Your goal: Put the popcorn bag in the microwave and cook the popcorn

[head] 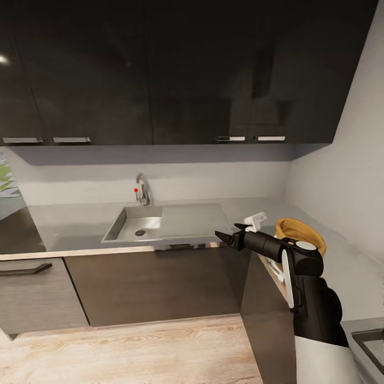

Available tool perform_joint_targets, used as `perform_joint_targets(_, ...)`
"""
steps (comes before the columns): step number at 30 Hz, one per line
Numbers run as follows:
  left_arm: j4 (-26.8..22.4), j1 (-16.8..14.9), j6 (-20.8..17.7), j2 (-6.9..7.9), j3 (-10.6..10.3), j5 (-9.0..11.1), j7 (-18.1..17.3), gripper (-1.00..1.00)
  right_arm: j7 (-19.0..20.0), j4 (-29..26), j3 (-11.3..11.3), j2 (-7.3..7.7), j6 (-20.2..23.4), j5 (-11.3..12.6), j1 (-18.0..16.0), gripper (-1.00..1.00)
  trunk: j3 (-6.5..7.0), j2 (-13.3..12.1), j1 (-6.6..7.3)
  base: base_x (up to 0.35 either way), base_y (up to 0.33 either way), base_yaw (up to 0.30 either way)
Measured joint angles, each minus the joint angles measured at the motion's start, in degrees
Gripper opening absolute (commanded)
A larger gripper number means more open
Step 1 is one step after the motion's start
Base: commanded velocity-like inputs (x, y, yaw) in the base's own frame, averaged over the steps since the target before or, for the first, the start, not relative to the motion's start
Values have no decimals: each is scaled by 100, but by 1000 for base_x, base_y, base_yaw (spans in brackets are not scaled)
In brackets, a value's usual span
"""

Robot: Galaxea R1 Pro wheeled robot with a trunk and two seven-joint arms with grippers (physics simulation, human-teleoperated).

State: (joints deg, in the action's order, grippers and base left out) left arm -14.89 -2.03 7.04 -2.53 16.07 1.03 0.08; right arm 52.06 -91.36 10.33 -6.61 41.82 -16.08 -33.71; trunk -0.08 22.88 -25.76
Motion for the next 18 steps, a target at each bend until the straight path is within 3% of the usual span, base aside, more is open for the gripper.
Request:
perform_joint_targets(13, 0, 2, 0, 3, 1, 1, 0, 100, 0, 0, 16, 5, 0, 0, 7, 100, 0, 0, 0, 0, -3, 62)
perform_joint_targets(18, 1, 1, 0, 6, 2, -2, 0, 100, 0, 0, 8, 7, 2, -1, 8, 100, 0, 0, 2, 170, -167, 5)
